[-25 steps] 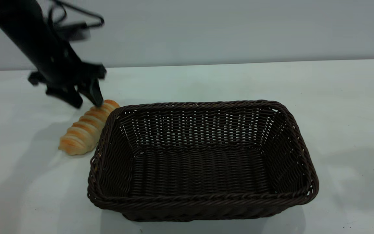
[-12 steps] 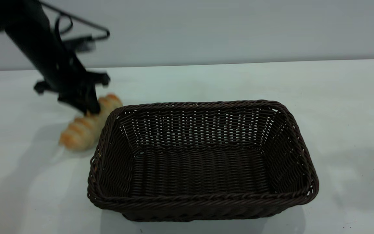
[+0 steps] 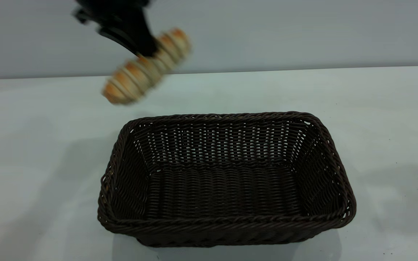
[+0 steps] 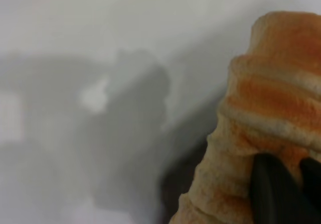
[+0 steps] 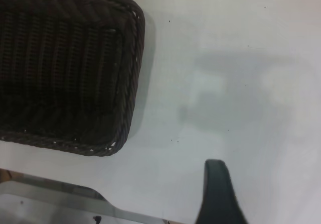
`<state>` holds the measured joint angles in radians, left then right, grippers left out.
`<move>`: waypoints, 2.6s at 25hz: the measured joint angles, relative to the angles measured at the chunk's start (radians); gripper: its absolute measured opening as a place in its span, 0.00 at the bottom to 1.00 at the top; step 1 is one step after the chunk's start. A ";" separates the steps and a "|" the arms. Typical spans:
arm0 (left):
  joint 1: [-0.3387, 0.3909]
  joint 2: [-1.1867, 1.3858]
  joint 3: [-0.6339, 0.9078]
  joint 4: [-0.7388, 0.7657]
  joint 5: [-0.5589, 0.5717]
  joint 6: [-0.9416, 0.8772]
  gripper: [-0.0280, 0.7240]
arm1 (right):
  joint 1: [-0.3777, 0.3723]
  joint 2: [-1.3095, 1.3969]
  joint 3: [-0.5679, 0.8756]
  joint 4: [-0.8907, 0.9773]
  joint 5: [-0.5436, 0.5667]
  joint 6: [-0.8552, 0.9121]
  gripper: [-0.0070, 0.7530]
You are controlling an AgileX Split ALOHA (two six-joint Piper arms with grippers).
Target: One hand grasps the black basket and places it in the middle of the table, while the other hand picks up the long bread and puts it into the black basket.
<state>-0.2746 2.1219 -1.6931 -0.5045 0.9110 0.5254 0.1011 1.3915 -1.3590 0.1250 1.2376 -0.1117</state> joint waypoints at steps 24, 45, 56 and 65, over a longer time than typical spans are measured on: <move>-0.234 0.095 0.000 -0.027 0.155 0.050 0.52 | 0.000 0.000 0.000 -0.002 0.000 -0.003 0.71; -0.234 -0.308 -0.359 0.678 0.256 -0.305 0.55 | 0.000 -0.133 0.000 0.000 0.003 -0.004 0.71; -0.234 -0.856 0.023 0.690 0.256 -0.316 0.55 | 0.000 -0.373 0.054 0.062 0.003 -0.018 0.71; -0.234 -1.262 0.482 0.678 0.256 -0.415 0.55 | 0.000 -0.637 0.302 0.095 0.003 -0.077 0.71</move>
<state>-0.5087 0.8599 -1.2108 0.1735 1.1674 0.1104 0.1011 0.7541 -1.0566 0.2197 1.2404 -0.1886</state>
